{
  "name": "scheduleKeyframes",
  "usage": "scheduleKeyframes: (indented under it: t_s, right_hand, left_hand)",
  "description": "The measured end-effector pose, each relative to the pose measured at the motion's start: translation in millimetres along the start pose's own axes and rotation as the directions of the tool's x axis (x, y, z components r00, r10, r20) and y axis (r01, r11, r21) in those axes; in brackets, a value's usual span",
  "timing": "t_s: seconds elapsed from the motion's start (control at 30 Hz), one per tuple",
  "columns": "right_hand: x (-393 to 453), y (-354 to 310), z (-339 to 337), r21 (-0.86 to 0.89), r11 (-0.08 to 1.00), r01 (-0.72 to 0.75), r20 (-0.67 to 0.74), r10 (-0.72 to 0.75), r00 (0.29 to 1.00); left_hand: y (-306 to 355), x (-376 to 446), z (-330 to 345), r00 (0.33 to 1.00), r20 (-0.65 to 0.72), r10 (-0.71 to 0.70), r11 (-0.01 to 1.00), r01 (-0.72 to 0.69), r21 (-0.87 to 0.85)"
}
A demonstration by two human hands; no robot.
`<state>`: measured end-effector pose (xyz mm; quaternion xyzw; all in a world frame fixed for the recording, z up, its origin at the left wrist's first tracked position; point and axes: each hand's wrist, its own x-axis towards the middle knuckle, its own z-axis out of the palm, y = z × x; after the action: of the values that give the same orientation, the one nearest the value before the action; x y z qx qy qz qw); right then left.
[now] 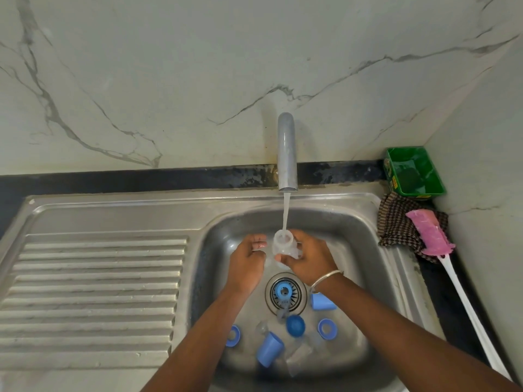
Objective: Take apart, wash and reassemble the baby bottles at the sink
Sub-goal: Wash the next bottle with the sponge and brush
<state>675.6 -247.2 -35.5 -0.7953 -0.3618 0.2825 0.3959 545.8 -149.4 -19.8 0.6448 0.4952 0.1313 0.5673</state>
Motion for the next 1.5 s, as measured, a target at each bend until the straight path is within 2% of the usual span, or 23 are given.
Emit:
scheduleKeyframes:
  t_s: [0.07, 0.17, 0.3, 0.4, 0.5, 0.6, 0.67, 0.7, 0.77, 0.83, 0.9, 1.0, 1.1, 1.2, 1.27, 1.4, 1.43, 1.5]
  right_hand:
    - [-1.8, -4.2, 3.4, 0.025, 1.0, 0.016, 0.028, -0.017, 0.999]
    - [1.3, -9.6, 0.3, 0.009, 1.0, -0.028, -0.062, 0.029, 0.998]
    - [-2.8, -11.2, -1.7, -0.04, 0.999, 0.004, -0.01, -0.005, 1.0]
    - [-3.1, -12.9, -2.8, 0.034, 0.996, -0.077, -0.045, 0.078, 0.996]
    - [-1.7, -23.9, -5.3, 0.099, 0.989, -0.107, 0.019, 0.106, 0.994]
    - [4.0, -30.2, -15.7, 0.245, 0.954, -0.175, 0.102, 0.154, 0.983]
    - [14.0, -39.5, -25.9, 0.342, 0.918, -0.199, 0.011, 0.208, 0.978]
    - [22.3, -45.8, -32.6, 0.306, 0.932, -0.193, -0.08, 0.227, 0.971]
    - [41.9, -62.4, -48.7, 0.063, 0.986, -0.156, -0.209, 0.166, 0.964]
    - [64.0, -83.6, -60.0, -0.179, 0.983, -0.049, -0.151, 0.022, 0.988]
    - [78.8, -105.2, -63.2, -0.334, 0.942, -0.022, -0.071, -0.002, 0.998]
    - [88.1, -123.8, -60.5, -0.426, 0.905, 0.008, -0.019, -0.018, 1.0]
    - [88.6, -125.4, -60.3, -0.488, 0.872, 0.034, -0.002, -0.041, 0.999]
    - [86.2, -117.6, -56.4, -0.447, 0.894, 0.033, -0.093, -0.083, 0.992]
    - [87.6, -110.1, -51.3, -0.388, 0.922, 0.002, -0.141, -0.061, 0.988]
    - [59.0, -84.9, -36.4, 0.04, 0.991, -0.13, -0.256, 0.136, 0.957]
    - [43.0, -71.7, -30.4, 0.121, 0.979, -0.165, -0.248, 0.19, 0.95]
    - [0.8, -42.3, -18.2, 0.255, 0.947, -0.197, -0.114, 0.232, 0.966]
  left_hand:
    - [-2.1, 1.7, 0.9, 1.0, -0.007, 0.005, 1.0, -0.005, -0.005]
    - [-0.9, 0.4, 1.0, 1.0, -0.014, -0.007, 1.0, 0.007, -0.01]
    - [1.6, -0.6, 0.1, 1.0, 0.004, 0.013, 0.999, -0.013, -0.037]
    - [9.1, -7.4, -1.2, 0.986, 0.161, 0.028, 0.999, -0.021, -0.046]
    - [11.4, -7.7, 4.3, 0.938, 0.339, 0.066, 0.998, -0.061, -0.024]
    - [10.4, -1.9, 10.6, 0.948, 0.305, 0.089, 0.993, -0.062, -0.097]
    - [13.4, 1.7, 11.9, 0.966, 0.257, 0.027, 0.995, 0.0, -0.102]
    - [14.7, 3.5, 12.6, 0.968, 0.252, -0.007, 0.996, 0.029, -0.085]
    - [18.2, 5.2, 14.2, 0.962, 0.261, -0.081, 0.996, 0.09, -0.023]
    - [22.9, 8.0, 16.1, 0.952, 0.241, -0.191, 0.982, 0.184, 0.048]
    - [28.5, 11.3, 17.8, 0.93, 0.197, -0.309, 0.949, 0.29, 0.12]
    - [34.1, 16.0, 18.8, 0.856, 0.174, -0.487, 0.873, 0.474, 0.111]
    - [36.0, 19.9, 19.4, 0.809, 0.174, -0.562, 0.817, 0.576, -0.041]
    - [40.1, 16.1, 16.2, 0.773, 0.162, -0.613, 0.774, 0.629, -0.074]
    - [42.2, 12.4, 14.3, 0.751, 0.162, -0.64, 0.75, 0.656, -0.084]
    - [40.6, -1.4, 9.7, 0.756, 0.194, -0.626, 0.739, 0.654, -0.164]
    - [37.5, -5.3, 8.7, 0.76, 0.199, -0.619, 0.738, 0.649, -0.182]
    - [32.3, -16.4, 7.1, 0.761, 0.207, -0.615, 0.729, 0.648, -0.219]
